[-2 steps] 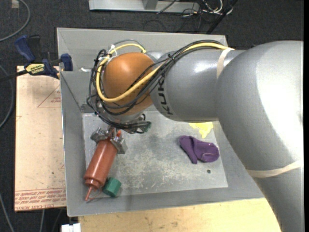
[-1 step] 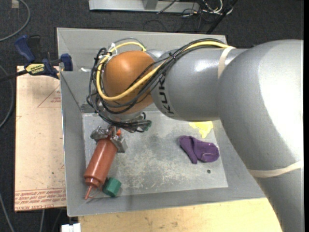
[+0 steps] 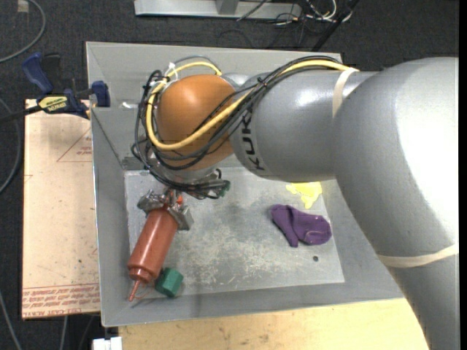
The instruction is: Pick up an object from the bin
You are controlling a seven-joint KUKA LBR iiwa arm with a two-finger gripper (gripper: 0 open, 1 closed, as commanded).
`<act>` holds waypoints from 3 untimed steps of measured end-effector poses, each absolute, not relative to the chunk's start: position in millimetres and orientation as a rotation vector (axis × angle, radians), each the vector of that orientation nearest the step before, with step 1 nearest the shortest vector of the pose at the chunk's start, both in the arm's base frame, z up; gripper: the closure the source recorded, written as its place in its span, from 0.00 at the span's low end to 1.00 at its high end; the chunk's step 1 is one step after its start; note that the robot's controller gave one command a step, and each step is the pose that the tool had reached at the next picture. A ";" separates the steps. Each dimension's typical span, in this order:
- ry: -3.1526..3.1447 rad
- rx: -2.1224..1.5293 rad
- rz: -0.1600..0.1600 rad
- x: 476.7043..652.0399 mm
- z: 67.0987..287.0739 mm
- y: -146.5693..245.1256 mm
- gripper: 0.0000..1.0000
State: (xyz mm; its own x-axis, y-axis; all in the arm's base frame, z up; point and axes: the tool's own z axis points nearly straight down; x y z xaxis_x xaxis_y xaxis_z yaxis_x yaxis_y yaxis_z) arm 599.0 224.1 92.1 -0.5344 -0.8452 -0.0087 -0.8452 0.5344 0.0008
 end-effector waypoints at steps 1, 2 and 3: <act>2.745 -1.512 0.008 598.7 105.0 224.1 1.00; 2.742 -1.509 0.007 599.9 114.1 224.6 1.00; 2.742 -1.508 0.007 600.1 119.5 224.7 1.00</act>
Offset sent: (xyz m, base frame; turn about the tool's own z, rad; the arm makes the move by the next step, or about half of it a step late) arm 0.0002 0.0001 0.0353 0.0000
